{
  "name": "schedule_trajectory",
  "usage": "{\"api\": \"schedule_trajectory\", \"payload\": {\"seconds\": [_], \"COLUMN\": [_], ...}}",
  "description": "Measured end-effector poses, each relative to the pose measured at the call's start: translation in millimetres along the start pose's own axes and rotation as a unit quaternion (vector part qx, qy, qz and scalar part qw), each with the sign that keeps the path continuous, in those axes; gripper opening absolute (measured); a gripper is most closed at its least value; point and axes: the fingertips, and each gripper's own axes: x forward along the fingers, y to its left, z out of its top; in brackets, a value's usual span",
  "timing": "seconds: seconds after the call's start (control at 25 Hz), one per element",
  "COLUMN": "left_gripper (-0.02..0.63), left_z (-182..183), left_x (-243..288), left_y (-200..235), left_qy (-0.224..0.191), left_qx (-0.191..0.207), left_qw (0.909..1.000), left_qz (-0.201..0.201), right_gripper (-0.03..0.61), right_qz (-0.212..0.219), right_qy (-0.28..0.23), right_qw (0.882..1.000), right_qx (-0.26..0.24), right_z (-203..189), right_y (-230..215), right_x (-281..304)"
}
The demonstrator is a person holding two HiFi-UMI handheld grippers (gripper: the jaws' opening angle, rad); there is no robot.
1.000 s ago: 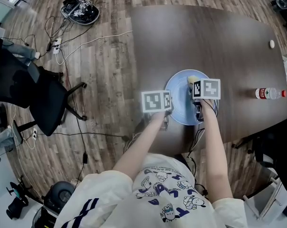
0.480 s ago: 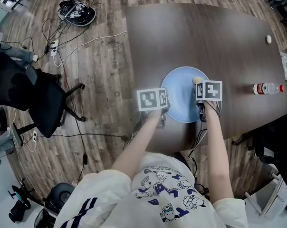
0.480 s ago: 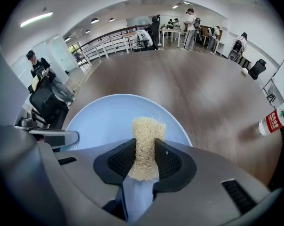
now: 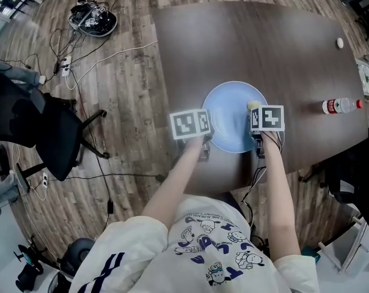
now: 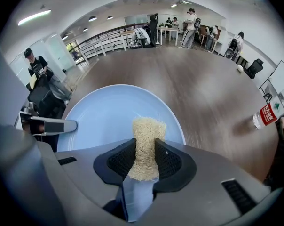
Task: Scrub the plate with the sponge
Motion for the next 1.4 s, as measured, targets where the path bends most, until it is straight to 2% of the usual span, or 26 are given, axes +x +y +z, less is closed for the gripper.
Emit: {"api": "schedule_trajectory", "payload": {"seconds": [0.6,1.16,1.4], "left_gripper": [0.031,0.031,0.031], "left_z": [1.1,-0.4,-0.4], "left_x": [1.0,0.8,1.2], "left_y": [0.5,0.7,-0.4], "left_qy": [0.002,0.003,0.004], "left_qx": [0.009,0.015,0.019], "left_qw": [0.9999,0.9999,0.9998], "left_qz": [0.003,0.002,0.001], "right_gripper": [0.12,0.12,0.12], "right_qz": [0.001,0.023,0.046], "right_qy": [0.014,0.03,0.032], "right_qw": [1.0,0.999,0.998], "right_qx": [0.01,0.011,0.024], "right_z": [-41.0,-66.1,-73.5], "right_y": [7.2,42.1,59.2], "right_x": [-12.7,-19.2,-22.6]}}
